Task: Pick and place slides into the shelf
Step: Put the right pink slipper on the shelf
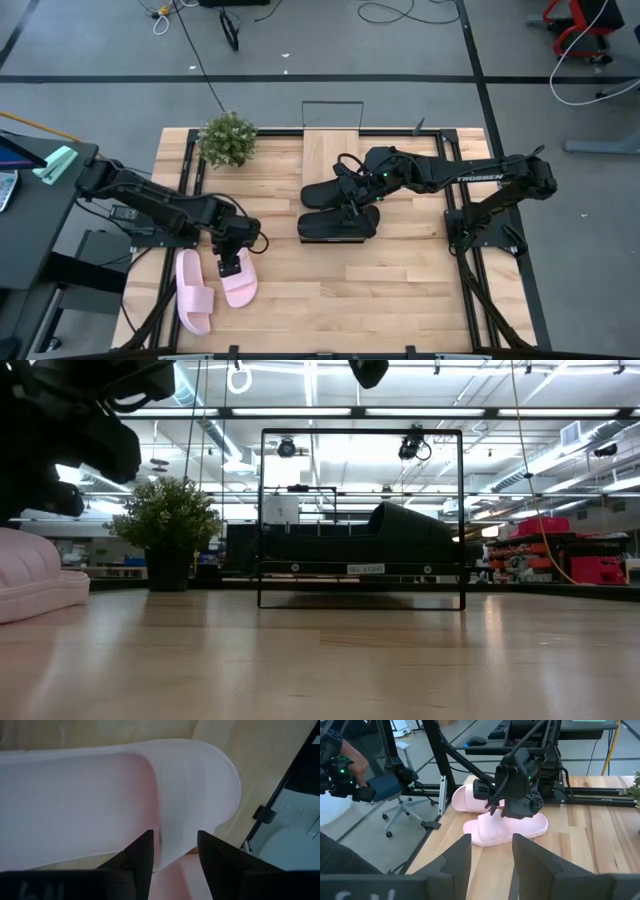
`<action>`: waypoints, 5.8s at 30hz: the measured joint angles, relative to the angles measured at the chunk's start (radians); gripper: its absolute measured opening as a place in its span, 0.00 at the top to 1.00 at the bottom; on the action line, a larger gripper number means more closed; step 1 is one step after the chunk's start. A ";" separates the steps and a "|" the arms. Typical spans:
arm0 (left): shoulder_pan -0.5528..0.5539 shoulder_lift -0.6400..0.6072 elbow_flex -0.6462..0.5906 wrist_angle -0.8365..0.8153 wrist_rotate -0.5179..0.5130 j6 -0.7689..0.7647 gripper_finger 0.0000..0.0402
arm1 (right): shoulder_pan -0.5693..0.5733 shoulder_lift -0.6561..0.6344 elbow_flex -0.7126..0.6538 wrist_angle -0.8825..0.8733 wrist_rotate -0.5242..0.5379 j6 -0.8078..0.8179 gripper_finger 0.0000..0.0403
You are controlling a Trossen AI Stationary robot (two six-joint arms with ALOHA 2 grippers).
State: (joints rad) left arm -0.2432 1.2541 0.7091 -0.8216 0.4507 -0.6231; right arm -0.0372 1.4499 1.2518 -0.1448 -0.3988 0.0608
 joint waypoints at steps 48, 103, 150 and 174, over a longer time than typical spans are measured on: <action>-0.071 0.001 0.407 -0.349 -0.042 0.147 0.98 | -0.055 -0.002 0.000 -0.006 0.022 0.141 0.63; 0.079 0.448 1.314 -0.749 -0.361 0.930 0.98 | -0.268 0.143 0.001 0.247 -0.249 0.827 0.29; 0.080 0.448 1.313 -0.745 -0.443 0.818 0.86 | -0.283 0.404 0.482 -0.284 -0.264 0.428 0.84; 0.151 0.407 1.313 -0.750 -0.869 0.609 0.62 | -0.440 0.130 0.433 -0.508 0.448 0.355 0.85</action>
State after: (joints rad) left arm -0.0924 1.6613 2.0216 -1.5712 -0.4181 -0.0139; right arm -0.4777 1.5799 1.6847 -0.6527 0.0489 0.4163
